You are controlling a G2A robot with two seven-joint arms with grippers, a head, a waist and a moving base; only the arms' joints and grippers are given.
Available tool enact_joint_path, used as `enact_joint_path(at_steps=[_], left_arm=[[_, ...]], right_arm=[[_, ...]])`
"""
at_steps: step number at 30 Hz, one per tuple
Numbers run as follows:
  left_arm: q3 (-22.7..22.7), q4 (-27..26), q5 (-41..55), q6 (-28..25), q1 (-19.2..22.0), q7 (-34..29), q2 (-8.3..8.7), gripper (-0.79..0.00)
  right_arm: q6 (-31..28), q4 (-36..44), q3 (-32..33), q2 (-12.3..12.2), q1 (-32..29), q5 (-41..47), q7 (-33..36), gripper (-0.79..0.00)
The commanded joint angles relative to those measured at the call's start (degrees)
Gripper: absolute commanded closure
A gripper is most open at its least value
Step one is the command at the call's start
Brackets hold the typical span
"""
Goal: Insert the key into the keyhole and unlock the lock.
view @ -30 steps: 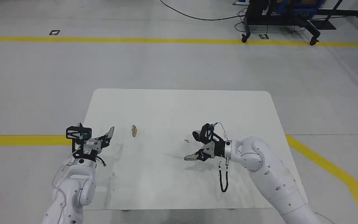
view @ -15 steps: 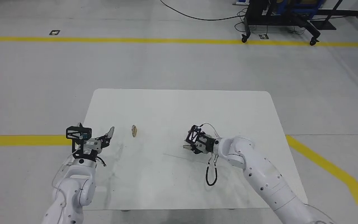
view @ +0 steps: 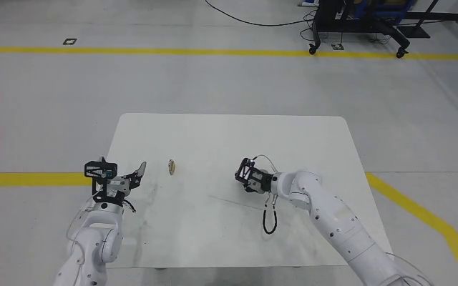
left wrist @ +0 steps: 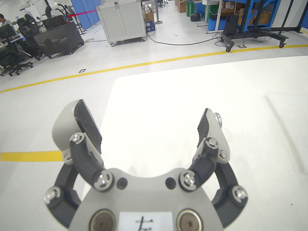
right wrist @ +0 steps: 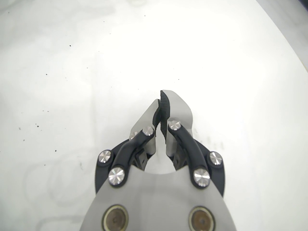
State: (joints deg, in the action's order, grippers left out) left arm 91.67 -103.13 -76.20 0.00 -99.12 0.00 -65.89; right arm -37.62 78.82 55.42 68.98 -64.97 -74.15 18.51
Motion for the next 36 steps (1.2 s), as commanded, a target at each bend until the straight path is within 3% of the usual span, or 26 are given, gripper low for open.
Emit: enact_joint_path(at_steps=[1,8,20,22,25,29,36], left_arm=[[0.0,0.0,0.0,0.0,0.0,0.0,0.00,-0.785],[0.0,0.0,0.0,0.0,0.0,0.0,0.00,-0.785],[-0.6,-1.2,-0.8,-0.7,-0.1,0.9,-0.01,-0.785],[-4.0,-5.6,-8.7,-0.1,-1.8,3.9,-0.07,-0.785],[-8.8,-9.0,-12.1,-1.9,-1.5,0.7,-0.32,-0.785],[-14.1,-9.9,-15.5,-6.6,4.0,-9.8,-0.62,-0.785],[-22.6,-8.6,-27.6,-9.2,8.6,-11.6,-1.11,-0.785]], right_arm=[[-0.5,1.0,0.8,-0.3,-0.3,-0.6,-0.7,0.000],[-3.8,5.2,5.7,-1.7,-3.8,1.7,-3.9,0.000],[-3.8,5.2,5.7,-1.7,-3.8,1.7,-3.9,0.000],[-3.8,5.2,5.7,-1.7,-3.8,1.7,-3.9,0.000],[-3.8,5.2,5.7,-1.7,-3.8,1.7,-3.9,0.000],[-3.8,5.2,5.7,-1.7,-3.8,1.7,-3.9,0.000],[-3.8,5.2,5.7,-1.7,-3.8,1.7,-3.9,0.000]])
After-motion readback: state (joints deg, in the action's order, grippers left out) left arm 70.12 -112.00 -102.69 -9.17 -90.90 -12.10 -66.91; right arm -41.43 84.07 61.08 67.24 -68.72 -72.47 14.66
